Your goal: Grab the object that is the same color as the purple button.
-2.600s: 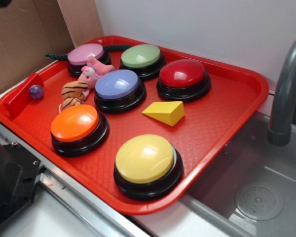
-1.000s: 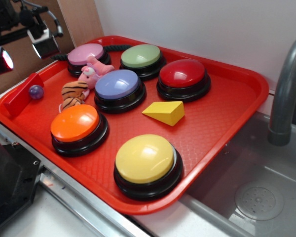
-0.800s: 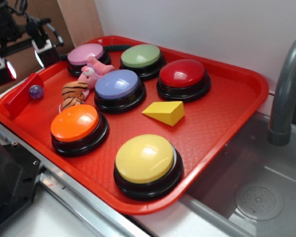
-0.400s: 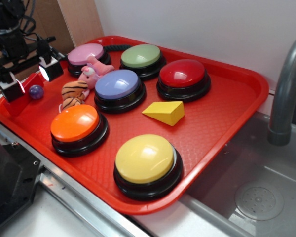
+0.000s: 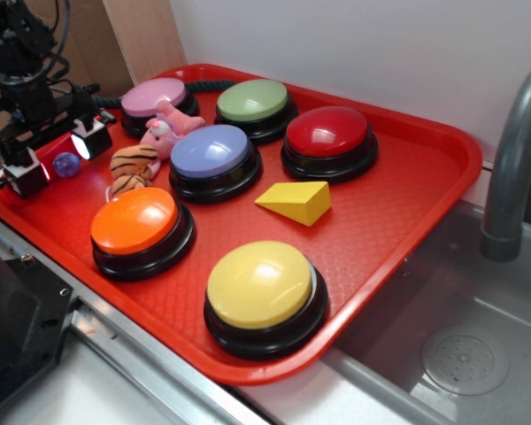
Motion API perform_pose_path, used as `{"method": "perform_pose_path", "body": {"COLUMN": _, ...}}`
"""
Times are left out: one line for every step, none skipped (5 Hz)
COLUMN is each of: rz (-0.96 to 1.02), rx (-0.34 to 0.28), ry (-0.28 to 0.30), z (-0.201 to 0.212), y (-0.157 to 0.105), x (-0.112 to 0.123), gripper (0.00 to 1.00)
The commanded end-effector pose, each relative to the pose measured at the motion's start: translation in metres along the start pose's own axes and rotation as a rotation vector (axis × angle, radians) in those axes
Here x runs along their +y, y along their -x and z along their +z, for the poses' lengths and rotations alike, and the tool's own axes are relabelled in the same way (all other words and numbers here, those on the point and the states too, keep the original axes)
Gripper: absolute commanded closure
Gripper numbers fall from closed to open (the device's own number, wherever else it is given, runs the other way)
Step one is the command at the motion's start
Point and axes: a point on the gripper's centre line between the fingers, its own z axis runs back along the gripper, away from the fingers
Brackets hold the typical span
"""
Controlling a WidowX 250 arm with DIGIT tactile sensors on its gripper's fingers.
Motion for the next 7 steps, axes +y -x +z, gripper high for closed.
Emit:
{"method": "perform_pose_path", "body": {"rz": 0.037, "rx": -0.029, "ry": 0.027, "z": -0.001, "y": -0.013, "x": 0.009, "gripper": 0.44}}
{"method": "perform_pose_path", "body": {"rz": -0.062, "rx": -0.015, "ry": 0.044, "z": 0.004, "y": -0.009, "x": 0.003, "gripper": 1.00}}
{"method": "perform_pose_path", "body": {"rz": -0.227, "rx": 0.004, "ry": 0.065, "z": 0.016, "y": -0.004, "x": -0.005, "gripper": 1.00}}
{"method": "perform_pose_path", "body": {"rz": -0.479, "rx": -0.003, "ry": 0.069, "z": 0.045, "y": 0.012, "x": -0.016, "gripper": 1.00}}
{"method": "perform_pose_path", "body": {"rz": -0.723, "rx": 0.062, "ry": 0.122, "z": 0.087, "y": 0.038, "x": -0.021, "gripper": 1.00}}
{"method": "perform_pose_path", "body": {"rz": -0.969, "rx": 0.096, "ry": 0.161, "z": 0.116, "y": 0.073, "x": -0.030, "gripper": 1.00}}
{"method": "perform_pose_path", "body": {"rz": -1.213, "rx": 0.147, "ry": 0.209, "z": 0.129, "y": 0.119, "x": -0.035, "gripper": 1.00}}
